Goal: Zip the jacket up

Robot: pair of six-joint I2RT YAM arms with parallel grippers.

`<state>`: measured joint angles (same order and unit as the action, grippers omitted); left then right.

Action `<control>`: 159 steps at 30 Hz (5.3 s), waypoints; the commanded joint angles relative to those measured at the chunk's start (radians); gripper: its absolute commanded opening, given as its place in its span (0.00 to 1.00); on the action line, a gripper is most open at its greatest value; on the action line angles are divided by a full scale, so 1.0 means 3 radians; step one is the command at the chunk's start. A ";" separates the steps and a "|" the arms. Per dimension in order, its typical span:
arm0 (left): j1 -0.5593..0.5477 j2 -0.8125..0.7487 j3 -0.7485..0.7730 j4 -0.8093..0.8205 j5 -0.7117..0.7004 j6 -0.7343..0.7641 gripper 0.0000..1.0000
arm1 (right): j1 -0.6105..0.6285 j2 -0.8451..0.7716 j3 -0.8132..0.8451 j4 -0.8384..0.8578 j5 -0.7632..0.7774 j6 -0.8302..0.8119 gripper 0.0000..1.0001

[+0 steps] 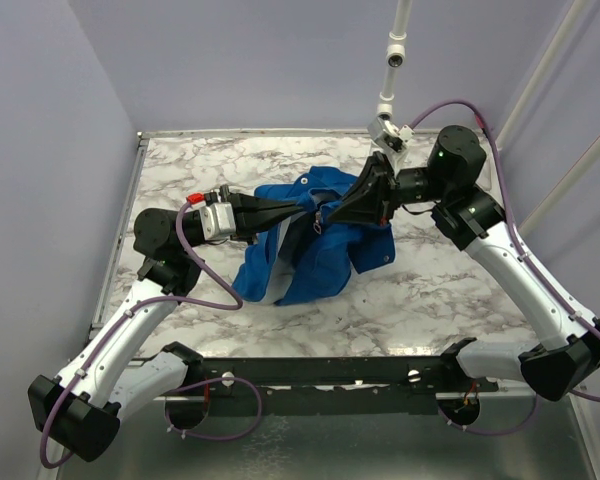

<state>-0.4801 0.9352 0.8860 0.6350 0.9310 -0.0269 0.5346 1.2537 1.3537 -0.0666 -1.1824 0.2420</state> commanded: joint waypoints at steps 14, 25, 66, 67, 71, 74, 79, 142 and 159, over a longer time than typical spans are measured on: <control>-0.0026 -0.0003 0.0069 0.0215 0.0129 -0.0115 0.00 | -0.0011 0.0019 0.0199 0.0073 -0.0072 -0.0012 0.01; -0.0027 0.0002 0.0078 0.0252 0.0081 -0.0108 0.00 | -0.0011 0.0005 0.0079 0.0061 -0.0195 -0.0019 0.01; -0.0026 0.0002 0.0063 0.0287 0.0170 -0.0107 0.00 | -0.0008 0.0123 0.0332 0.0396 -0.0342 0.0214 0.01; -0.0024 0.0001 0.0060 0.0287 0.0178 -0.0112 0.00 | -0.0010 0.0132 0.0348 0.0400 -0.0347 0.0211 0.01; -0.0026 0.0007 0.0070 0.0287 0.0207 -0.0124 0.00 | -0.0008 0.0163 0.0417 0.0411 -0.0364 0.0214 0.01; -0.0026 0.0007 0.0069 0.0287 0.0218 -0.0123 0.00 | -0.0008 0.0191 0.0445 0.0395 -0.0396 0.0224 0.01; -0.0026 0.0006 0.0067 0.0287 0.0220 -0.0122 0.00 | -0.0012 0.0195 0.0396 0.0407 -0.0431 0.0227 0.01; -0.0031 0.0032 0.0089 0.0389 0.0205 -0.0202 0.00 | -0.0009 0.0150 0.0434 0.0069 -0.0303 -0.0041 0.01; -0.0036 0.0070 0.0128 0.0372 0.0404 -0.0212 0.00 | -0.0013 0.0229 0.0554 0.0040 -0.0513 -0.0059 0.01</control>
<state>-0.4801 0.9504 0.8867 0.7048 0.9840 -0.0818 0.5346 1.3209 1.4727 -0.0910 -1.2804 0.2165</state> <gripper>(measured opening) 0.013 0.015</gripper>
